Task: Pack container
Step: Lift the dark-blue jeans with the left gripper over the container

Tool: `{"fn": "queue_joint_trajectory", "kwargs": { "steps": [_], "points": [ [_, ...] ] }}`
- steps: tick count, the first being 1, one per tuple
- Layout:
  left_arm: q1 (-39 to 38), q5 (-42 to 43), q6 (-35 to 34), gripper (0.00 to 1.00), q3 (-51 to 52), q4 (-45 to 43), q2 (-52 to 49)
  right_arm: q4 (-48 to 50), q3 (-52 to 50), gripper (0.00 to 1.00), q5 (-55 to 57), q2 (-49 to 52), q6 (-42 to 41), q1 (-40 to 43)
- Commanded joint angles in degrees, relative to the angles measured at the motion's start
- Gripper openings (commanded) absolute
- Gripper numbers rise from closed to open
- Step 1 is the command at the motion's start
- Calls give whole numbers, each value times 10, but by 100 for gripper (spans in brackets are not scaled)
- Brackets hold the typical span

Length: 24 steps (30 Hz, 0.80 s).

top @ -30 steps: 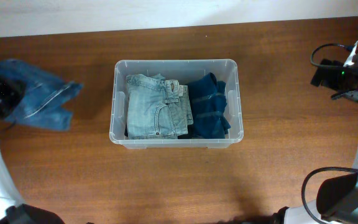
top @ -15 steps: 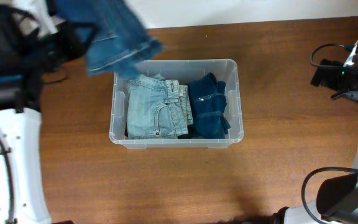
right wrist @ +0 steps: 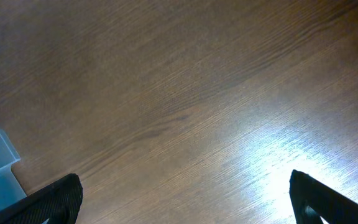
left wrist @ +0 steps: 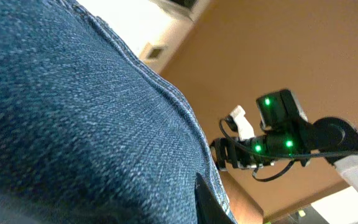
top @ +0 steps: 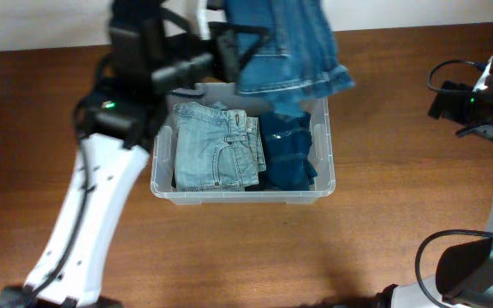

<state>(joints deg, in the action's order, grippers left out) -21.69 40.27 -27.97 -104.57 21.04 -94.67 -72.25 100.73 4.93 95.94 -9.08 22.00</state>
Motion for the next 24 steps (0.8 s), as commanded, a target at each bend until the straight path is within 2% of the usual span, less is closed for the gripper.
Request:
{"fn": "queue_joint_trajectory", "kwargs": {
  "steps": [1,11,17,24],
  "points": [
    [-43,4,-1,1,-24,-51,-34,0,6,98,3,0,-4,2],
    [-117,10,-55,1,-24,-159,-103,0,6,99,3,0,-4,2],
    [-128,10,-53,1,-24,-127,-124,0,6,98,3,0,-4,2],
    [-128,11,-19,1,-23,-67,-158,0,6,98,3,0,-4,2]
  ]
}}
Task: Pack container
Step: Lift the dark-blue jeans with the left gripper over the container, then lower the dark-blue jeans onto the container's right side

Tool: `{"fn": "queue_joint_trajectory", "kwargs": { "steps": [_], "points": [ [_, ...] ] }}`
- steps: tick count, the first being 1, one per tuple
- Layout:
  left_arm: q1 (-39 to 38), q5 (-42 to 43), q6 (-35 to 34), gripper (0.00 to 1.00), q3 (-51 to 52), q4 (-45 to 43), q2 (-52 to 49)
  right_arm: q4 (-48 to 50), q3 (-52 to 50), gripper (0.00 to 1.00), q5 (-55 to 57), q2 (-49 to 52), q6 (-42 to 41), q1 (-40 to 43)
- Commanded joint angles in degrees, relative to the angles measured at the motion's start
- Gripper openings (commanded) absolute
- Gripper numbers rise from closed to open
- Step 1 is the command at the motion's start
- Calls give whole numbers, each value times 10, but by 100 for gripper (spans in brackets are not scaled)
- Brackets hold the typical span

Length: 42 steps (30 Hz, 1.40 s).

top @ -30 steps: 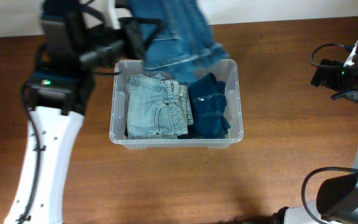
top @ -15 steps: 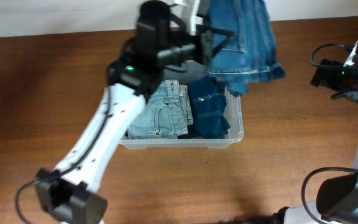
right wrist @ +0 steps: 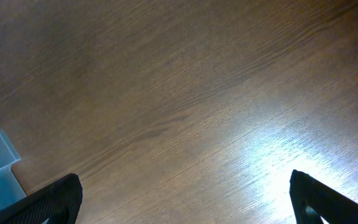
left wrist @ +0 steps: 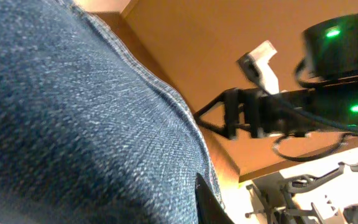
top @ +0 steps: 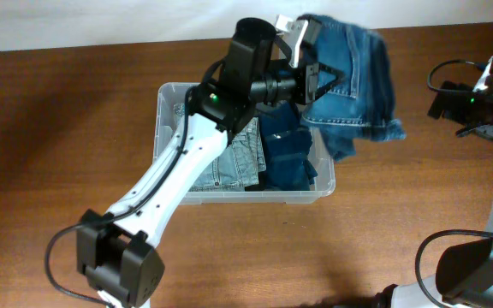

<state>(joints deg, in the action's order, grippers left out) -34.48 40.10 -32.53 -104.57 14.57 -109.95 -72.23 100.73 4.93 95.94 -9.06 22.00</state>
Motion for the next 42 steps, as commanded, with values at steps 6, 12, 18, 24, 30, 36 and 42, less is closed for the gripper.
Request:
{"fn": "queue_joint_trajectory", "kwargs": {
  "steps": [6,12,18,24,30,36,42],
  "points": [
    [0,25,47,0,-23,31,-9,0,6,99,3,0,-4,2],
    [0,7,92,1,-24,102,-10,0,6,98,3,0,-4,2],
    [3,-54,125,1,-24,189,-9,0,6,99,3,0,-4,2],
    [24,-54,125,1,-24,213,-9,0,6,99,3,0,-4,2],
    [62,-54,123,0,-24,250,-5,0,6,98,3,0,-4,2],
    [92,-56,123,0,-24,291,7,0,6,99,3,0,-4,2],
    [87,-178,125,1,-23,375,5,0,6,99,3,0,-4,2]
  ]
}}
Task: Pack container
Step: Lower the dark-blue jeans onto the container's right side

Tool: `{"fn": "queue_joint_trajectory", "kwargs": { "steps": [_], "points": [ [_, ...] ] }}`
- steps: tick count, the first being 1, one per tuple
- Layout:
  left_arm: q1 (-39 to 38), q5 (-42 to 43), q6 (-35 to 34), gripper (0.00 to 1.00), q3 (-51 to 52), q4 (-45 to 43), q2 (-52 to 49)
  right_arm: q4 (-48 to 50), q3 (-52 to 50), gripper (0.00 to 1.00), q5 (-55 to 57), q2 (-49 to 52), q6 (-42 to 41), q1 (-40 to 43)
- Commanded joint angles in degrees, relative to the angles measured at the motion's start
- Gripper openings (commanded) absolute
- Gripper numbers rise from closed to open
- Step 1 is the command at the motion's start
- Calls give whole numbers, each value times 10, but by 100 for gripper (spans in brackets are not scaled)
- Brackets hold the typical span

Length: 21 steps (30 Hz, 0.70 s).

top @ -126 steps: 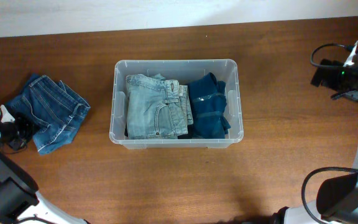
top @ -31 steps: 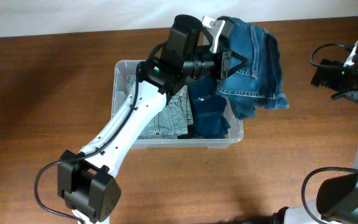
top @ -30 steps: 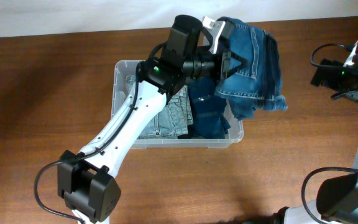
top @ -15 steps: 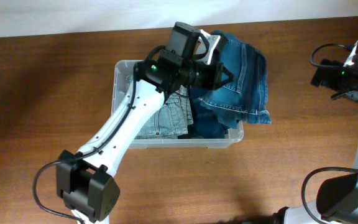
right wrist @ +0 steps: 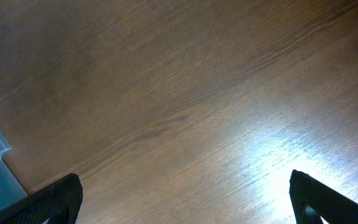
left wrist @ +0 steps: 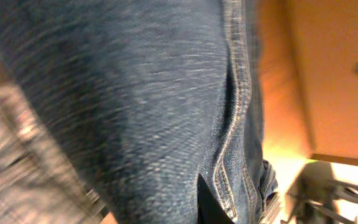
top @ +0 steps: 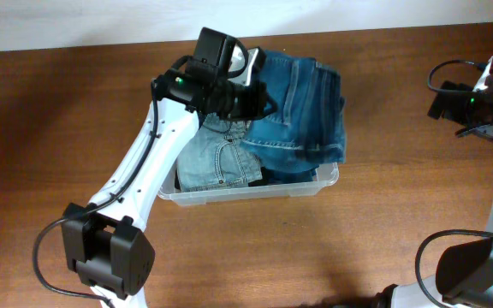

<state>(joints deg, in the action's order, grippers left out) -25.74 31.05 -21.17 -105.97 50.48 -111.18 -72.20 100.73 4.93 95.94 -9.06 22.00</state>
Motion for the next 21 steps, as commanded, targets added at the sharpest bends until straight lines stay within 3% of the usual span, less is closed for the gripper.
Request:
{"fn": "queue_joint_trajectory", "kwargs": {
  "steps": [1,8,16,17,18,19,20,21],
  "points": [
    [0,-96,12,1,-9,21,17,0,6,99,3,0,-4,2],
    [0,-119,12,1,-9,37,17,0,6,99,3,0,-4,2],
    [0,-200,11,0,-9,89,17,0,6,99,3,0,-4,2],
    [0,-200,11,13,-9,92,17,0,6,98,3,0,-4,2],
    [0,-200,11,53,-9,94,17,0,6,99,3,0,-4,2],
    [0,-200,11,85,-9,96,17,0,6,99,3,0,-4,2],
    [0,-200,12,99,-9,98,17,0,6,98,3,0,-4,2],
    [0,-200,12,99,-9,100,17,0,6,99,3,0,-4,2]
  ]
}}
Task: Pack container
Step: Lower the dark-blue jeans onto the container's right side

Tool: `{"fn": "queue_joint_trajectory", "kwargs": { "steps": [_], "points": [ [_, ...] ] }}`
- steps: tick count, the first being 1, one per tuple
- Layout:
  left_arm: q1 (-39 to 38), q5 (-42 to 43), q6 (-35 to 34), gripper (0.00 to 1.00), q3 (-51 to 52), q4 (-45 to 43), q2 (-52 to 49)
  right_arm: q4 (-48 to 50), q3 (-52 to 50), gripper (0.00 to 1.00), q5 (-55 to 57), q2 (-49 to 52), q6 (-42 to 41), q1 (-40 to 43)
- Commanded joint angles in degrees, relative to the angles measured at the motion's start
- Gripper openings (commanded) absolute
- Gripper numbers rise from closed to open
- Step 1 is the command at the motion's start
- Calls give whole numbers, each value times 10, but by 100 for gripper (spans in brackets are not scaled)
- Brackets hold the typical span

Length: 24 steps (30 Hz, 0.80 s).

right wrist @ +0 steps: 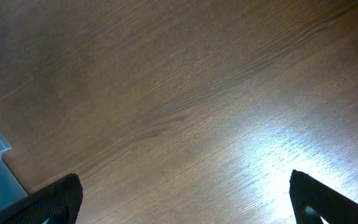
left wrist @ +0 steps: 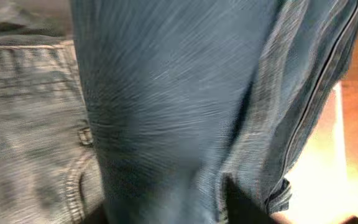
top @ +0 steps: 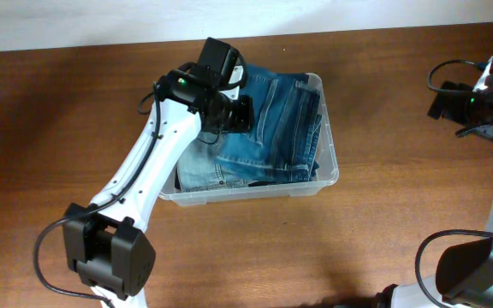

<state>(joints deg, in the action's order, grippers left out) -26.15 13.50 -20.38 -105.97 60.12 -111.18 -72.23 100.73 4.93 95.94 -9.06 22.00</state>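
A clear plastic container (top: 329,178) stands mid-table. Inside, folded light-wash jeans (top: 199,167) lie at the left, and a darker blue pair (top: 276,128) is spread over the right side, covering what is beneath. My left gripper (top: 234,111) sits low over the container at the blue pair's left edge. The blurred left wrist view shows the blue jeans (left wrist: 179,93) filling the frame beside the light jeans (left wrist: 30,124). The left gripper (left wrist: 166,208) has its fingers apart with denim between them. My right gripper (right wrist: 182,199) is open above bare wood.
The brown wooden table (top: 400,239) surrounds the container. A pale wall strip (top: 75,21) runs along the far edge. My right arm (top: 478,98) stays at the far right edge, well away from the container, with a container corner low at the left of its wrist view.
The blue jeans hung over the container's right rim and now lie lower, inside its walls. My left gripper has dropped slightly and its fingers show wider apart. The right arm is unchanged.
My left gripper held the blue jeans high behind the container. Then it held them above the container's right side, hanging past the rim. Then they draped over the container, and now they rest inside it. The right arm stayed still throughout.
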Motion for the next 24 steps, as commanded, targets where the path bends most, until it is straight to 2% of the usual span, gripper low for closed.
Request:
{"fn": "queue_joint_trajectory", "kwargs": {
  "steps": [1,4,5,7,12,13,15,16,18,19,24],
  "points": [
    [4,-26,9,99,-9,4,17,0,6,99,3,0,-4,2],
    [5,-68,17,99,-10,4,18,0,6,99,3,0,-4,2],
    [5,-116,16,99,-14,5,19,0,6,98,3,0,-4,2],
    [5,-156,16,99,-19,6,22,0,6,99,3,0,-4,2],
    [-7,-163,16,99,-47,4,40,0,6,98,3,0,-4,2],
    [-11,-163,16,95,-55,3,43,0,6,99,3,0,-4,2],
    [-20,-163,17,72,-71,0,47,0,6,99,3,0,-4,2],
    [-28,-163,17,54,-79,-6,49,0,6,99,3,0,-4,2],
    [-42,-163,17,8,-86,-19,50,0,6,99,3,0,-4,2],
    [-49,-163,17,0,-87,-30,51,0,6,98,3,0,-4,2],
    [-89,-164,42,1,-86,-87,37,0,6,99,3,0,-4,2]
  ]
}}
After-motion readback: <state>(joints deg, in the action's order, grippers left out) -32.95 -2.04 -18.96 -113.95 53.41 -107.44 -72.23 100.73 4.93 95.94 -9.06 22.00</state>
